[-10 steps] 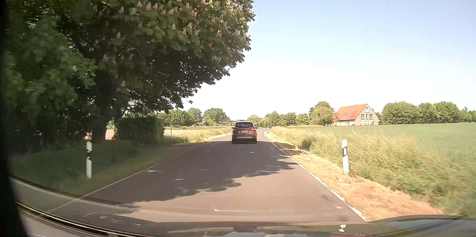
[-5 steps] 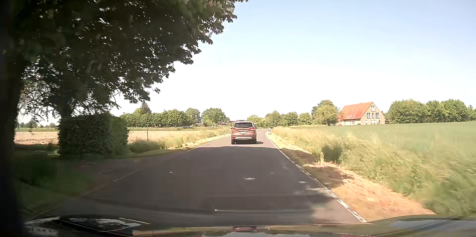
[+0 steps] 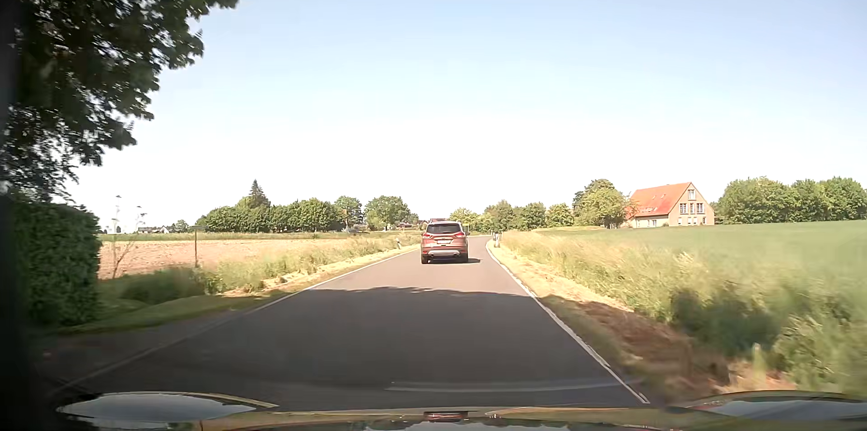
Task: Follow the waypoints while adhering to traffic rules and regulations
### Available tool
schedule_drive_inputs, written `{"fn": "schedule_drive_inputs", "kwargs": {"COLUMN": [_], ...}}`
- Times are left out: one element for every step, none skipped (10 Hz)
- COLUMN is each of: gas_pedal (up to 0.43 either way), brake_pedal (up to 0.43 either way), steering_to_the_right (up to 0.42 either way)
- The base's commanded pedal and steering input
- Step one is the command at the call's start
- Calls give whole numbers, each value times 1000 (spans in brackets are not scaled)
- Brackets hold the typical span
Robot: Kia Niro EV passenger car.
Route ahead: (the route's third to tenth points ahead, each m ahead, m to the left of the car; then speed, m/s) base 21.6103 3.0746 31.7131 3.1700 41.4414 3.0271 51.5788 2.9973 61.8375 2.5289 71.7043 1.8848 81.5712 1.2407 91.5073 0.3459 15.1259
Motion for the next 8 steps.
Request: {"fn": "schedule_drive_inputs", "kwargs": {"gas_pedal": [157,157,157,157,157,150,87,47], "brake_pedal": [0,0,0,0,0,0,0,0], "steering_to_the_right": [-3,-3,-3,-3,-3,-3,-3,-3]}}
